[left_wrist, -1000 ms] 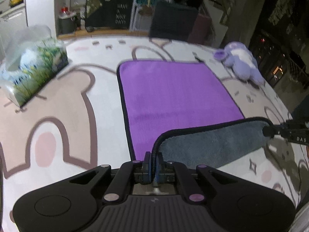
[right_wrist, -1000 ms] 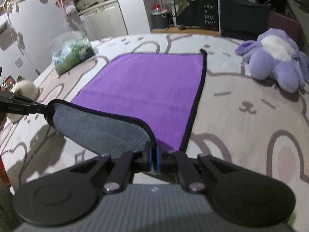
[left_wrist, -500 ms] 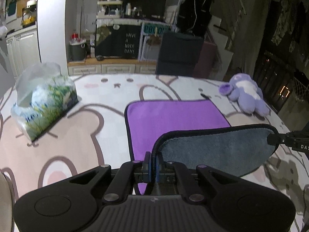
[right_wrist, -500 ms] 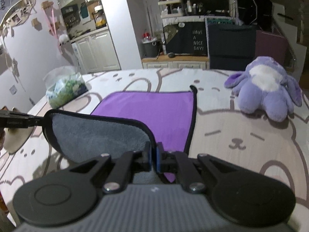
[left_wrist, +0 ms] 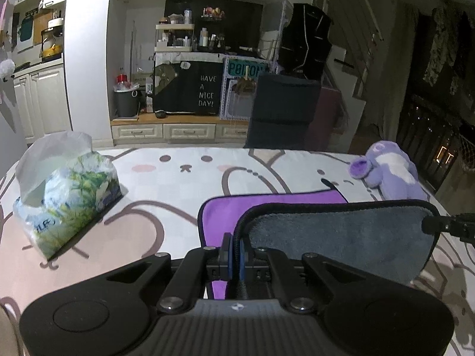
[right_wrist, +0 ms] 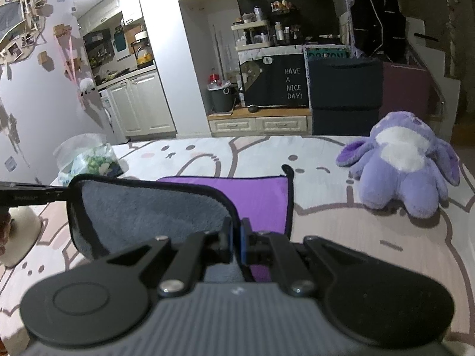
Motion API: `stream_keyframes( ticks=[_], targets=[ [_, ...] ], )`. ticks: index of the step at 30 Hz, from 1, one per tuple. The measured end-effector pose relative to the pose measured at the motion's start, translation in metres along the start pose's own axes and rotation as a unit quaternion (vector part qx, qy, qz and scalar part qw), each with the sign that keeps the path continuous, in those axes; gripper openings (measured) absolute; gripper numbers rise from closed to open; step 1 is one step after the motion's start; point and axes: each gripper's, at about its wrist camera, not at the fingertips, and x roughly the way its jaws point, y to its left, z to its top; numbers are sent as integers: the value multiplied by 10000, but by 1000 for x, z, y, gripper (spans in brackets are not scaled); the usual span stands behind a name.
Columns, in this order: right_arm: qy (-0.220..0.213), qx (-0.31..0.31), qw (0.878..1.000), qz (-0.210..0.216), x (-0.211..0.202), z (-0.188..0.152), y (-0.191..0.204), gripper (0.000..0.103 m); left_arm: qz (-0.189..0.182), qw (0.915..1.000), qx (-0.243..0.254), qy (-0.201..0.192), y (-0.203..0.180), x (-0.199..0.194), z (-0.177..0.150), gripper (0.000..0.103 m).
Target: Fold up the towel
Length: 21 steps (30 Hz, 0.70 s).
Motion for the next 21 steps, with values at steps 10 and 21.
stream_keyframes(
  ticks=[10,21],
  targets=[
    [-138,18,9997,-209,32,15,-5,6,177,9997,39,-133,4,35,13,5],
    [-268,105,9987,-420,74,34,-8,6,293,9991,-208,-208,14,76,30,5]
  ],
)
